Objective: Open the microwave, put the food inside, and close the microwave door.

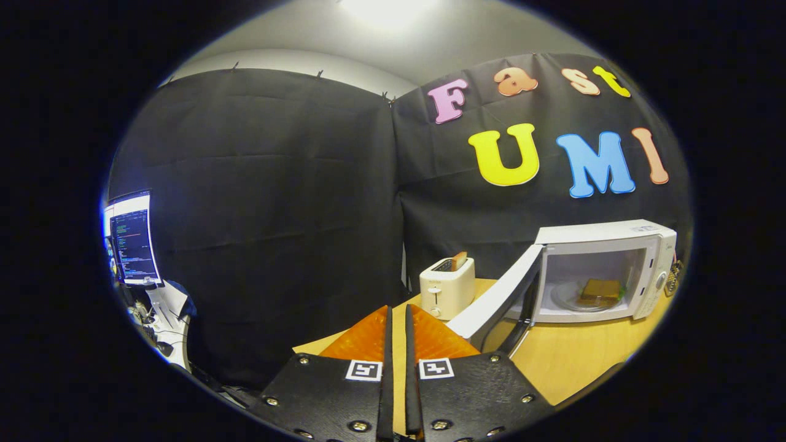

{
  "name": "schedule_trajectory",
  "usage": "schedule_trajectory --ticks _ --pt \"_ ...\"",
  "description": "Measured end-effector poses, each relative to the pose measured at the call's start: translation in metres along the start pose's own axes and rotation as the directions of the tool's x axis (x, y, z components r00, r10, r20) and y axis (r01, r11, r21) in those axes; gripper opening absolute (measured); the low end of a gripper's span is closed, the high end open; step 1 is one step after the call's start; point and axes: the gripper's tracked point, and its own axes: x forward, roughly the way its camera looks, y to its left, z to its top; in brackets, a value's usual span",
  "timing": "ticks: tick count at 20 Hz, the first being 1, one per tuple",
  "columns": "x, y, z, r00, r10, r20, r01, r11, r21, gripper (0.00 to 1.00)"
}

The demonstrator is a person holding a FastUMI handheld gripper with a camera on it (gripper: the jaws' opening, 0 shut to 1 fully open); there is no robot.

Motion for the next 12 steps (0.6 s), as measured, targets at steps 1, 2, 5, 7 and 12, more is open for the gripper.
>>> schedule_trajectory --ticks 1,2,5,7,12 --pt "0.006 -0.002 -0.004 1.0 -0.011 -0.009 0.011 1.0 -0.003 0.08" --pt "0.012 -0.004 -0.01 1.0 -0.016 -0.023 0.016 1.0 0.001 0.08" --pt "0.019 -0.009 -0.033 0.996 -0.012 -0.093 0.015 0.999 0.034 0.01" --pt "0.019 -0.012 -0.042 0.994 -0.004 -0.109 0.009 0.999 0.046 0.01" --pt "0.002 -0.031 -0.031 0.996 -0.077 -0.038 0.076 0.997 -0.015 0.01"
